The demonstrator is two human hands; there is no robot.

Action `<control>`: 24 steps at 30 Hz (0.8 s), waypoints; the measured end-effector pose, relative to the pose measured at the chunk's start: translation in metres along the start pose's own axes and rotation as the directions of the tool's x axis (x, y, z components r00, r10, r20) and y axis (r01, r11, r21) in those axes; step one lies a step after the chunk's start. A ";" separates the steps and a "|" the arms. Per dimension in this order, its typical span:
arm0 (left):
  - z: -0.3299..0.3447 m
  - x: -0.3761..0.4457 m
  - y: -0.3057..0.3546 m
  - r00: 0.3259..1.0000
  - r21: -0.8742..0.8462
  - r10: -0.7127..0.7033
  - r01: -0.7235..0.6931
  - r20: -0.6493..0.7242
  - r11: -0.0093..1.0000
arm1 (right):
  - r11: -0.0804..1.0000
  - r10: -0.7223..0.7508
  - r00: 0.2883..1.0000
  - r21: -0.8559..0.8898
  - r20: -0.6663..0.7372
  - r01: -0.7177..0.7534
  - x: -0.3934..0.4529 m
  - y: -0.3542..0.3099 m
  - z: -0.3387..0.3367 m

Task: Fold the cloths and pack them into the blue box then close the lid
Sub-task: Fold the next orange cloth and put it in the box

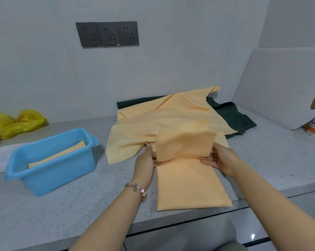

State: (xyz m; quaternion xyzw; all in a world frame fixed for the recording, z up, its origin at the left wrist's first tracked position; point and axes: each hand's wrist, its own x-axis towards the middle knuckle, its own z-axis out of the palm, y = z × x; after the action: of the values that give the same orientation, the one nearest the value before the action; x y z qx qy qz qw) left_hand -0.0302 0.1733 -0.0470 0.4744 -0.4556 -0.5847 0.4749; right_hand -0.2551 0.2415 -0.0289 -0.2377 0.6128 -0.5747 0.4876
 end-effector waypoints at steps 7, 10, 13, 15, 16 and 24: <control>-0.004 -0.016 -0.003 0.968 0.410 0.222 -0.251 0.119 0.877 | 0.952 -0.079 0.988 -0.283 0.131 0.114 -0.010 0.005 -0.002; 0.000 -0.018 -0.005 0.954 0.454 0.284 -0.297 0.098 0.840 | 0.889 -0.159 0.975 -0.406 0.157 0.210 -0.015 0.011 -0.004; 0.001 -0.019 -0.008 0.930 0.521 0.340 -0.362 0.143 0.773 | 0.797 -0.228 0.955 -0.528 0.188 0.294 -0.021 0.015 -0.003; 0.000 -0.022 -0.012 0.908 0.562 0.378 -0.411 0.182 0.717 | 0.693 -0.282 0.930 -0.620 0.237 0.368 -0.024 0.017 -0.002; 0.000 -0.023 -0.014 0.894 0.592 0.395 -0.438 0.211 0.676 | 0.630 -0.310 0.914 -0.664 0.261 0.403 -0.026 0.019 -0.001; 0.000 -0.034 0.008 0.770 0.739 0.408 -0.615 0.490 0.274 | -0.055 -0.511 0.756 -0.893 0.409 0.446 -0.050 0.023 0.009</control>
State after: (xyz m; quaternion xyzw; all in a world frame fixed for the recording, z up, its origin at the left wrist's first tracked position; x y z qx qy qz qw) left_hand -0.0253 0.2058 -0.0350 0.4101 -0.8597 -0.1262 0.2772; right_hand -0.2204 0.2851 -0.0331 -0.6728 0.7168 -0.1801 -0.0324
